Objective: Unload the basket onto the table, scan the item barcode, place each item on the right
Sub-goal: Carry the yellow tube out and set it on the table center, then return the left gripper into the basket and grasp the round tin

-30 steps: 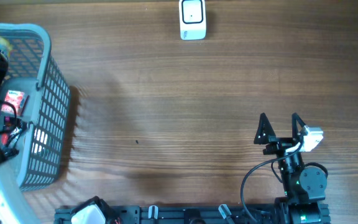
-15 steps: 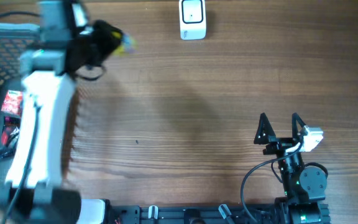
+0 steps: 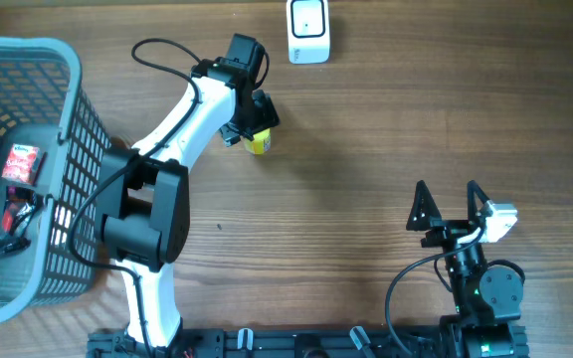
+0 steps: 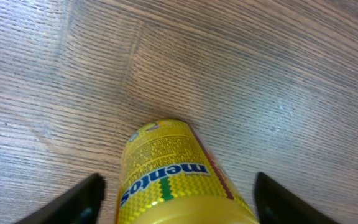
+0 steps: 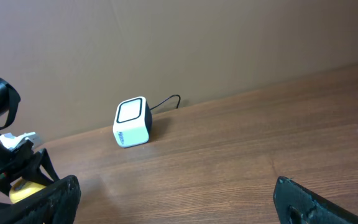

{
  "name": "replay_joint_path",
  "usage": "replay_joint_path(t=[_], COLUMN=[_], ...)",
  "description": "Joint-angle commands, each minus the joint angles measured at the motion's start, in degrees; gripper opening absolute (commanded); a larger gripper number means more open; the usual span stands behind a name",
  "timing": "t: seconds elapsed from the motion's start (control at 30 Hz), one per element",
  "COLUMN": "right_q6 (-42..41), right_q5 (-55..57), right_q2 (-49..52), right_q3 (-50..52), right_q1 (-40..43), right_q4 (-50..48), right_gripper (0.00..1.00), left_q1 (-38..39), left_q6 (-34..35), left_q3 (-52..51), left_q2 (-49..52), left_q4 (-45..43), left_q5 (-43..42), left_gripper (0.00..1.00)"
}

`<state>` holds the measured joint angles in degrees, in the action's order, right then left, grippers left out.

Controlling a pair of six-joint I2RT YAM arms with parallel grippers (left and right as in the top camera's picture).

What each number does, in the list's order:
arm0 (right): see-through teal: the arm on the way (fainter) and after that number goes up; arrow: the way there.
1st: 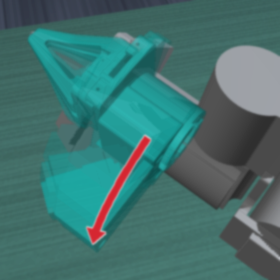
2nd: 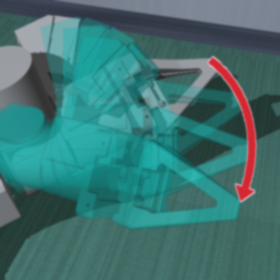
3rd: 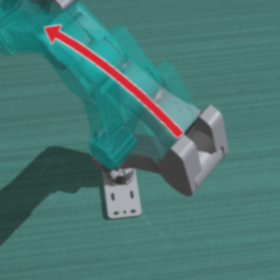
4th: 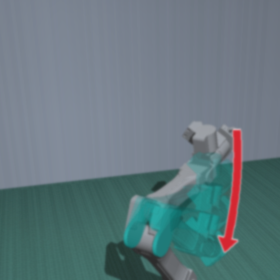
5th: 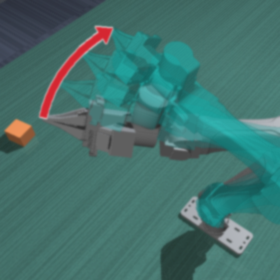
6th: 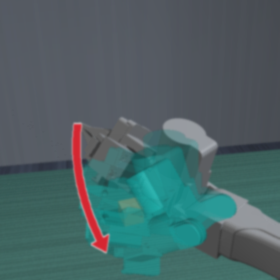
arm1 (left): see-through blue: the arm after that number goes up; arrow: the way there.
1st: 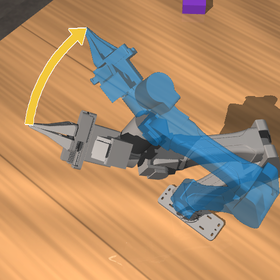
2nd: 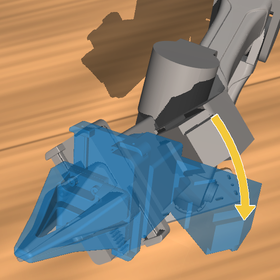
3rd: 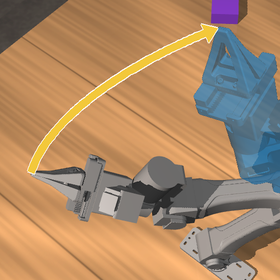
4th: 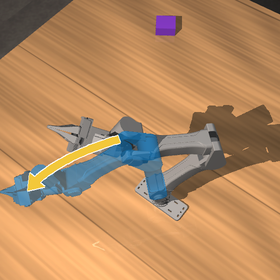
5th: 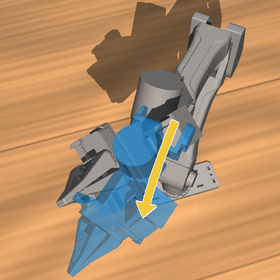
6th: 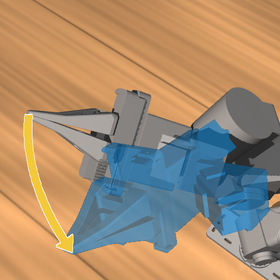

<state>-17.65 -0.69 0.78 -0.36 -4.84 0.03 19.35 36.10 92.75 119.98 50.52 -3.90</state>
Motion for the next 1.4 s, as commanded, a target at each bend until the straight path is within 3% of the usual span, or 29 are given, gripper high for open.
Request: replay_joint_path(t=[0.0, 0.03, 0.17, 0.23, 0.33, 0.4, 0.5, 0.57, 0.67, 0.8, 0.97, 1.13, 1.37], right_q6=[0.98, 1.01, 0.98, 0.98, 0.98, 0.98, 1.01, 0.98, 1.01, 1.01, 0.98, 1.01, 1.01], right_q5=[-0.66, -0.66, -0.66, -0.68, -0.68, -0.68, -0.66, -0.66, -0.66, -0.66, -0.66, -0.66, -0.66], right_q2=[-0.35, -0.35, -0.35, -0.35, -0.35, -0.35, -0.35, -0.35, -0.35, -0.35, -0.35, -0.35, -0.35], right_q3=[0.07, 0.07, 0.07, 0.07, 0.07, 0.07, 0.07, 0.07, 0.07, 0.07, 0.07, 0.07, 0.07], right_q1=[-0.31, -0.31, -0.31, -0.31, -0.31, -0.31, -0.31, -0.31, -0.31, -0.31, -0.31, -0.31, -0.31], right_q4=[-0.17, -0.17, -0.17, -0.17, -0.17, -0.17, -0.17, -0.17, -0.17, -0.17, -0.17, -0.17, -0.17], right_gripper=[1.0, 1.0, 1.0, 1.0, 1.0, 1.0, 1.0, 1.0, 1.0, 1.0, 1.0, 1.0, 1.0], left_q1=[0.02, 0.02, 0.02, -0.07, -2.29, -11.72, -38.99, -51.36, -61.64, -63.08, -59.89, -58.34, -57.7], left_q6=[-0.11, -2.56, -10.86, -14.58, -19.58, -19.37, -14.08, -10.71, -1.68, 4.07, 8.11, 8.13, 10.03], left_q3=[0.7, 0.85, 7.72, 20.41, 31.5, 38.16, 39.15, 38.16, 33.86, 22.82, -5.35, -24.76, -37.62], left_q2=[-0.42, -1.2, -10.21, -23.96, -33.75, -39.01, -41.55, -39.63, -34.6, -29.03, -28.57, -31.65, -34.16], left_q4=[-0.15, -0.13, 6.56, 10.8, 9.29, 10.08, 20.09, 24.61, 29.57, 29.9, 20.26, 4.96, -5.53], left_q5=[2.05, 2.05, 2.62, 7.63, 11.69, 19.98, 18.64, 13.29, 6.82, 7.78, 14.51, 14.47, 14.97], left_gripper=[0.9, 1.0, 1.0, 1.0, 1.0, 1.0, 1.0, 1.0, 1.0, 1.0, 1.0, 1.0, 1.0])
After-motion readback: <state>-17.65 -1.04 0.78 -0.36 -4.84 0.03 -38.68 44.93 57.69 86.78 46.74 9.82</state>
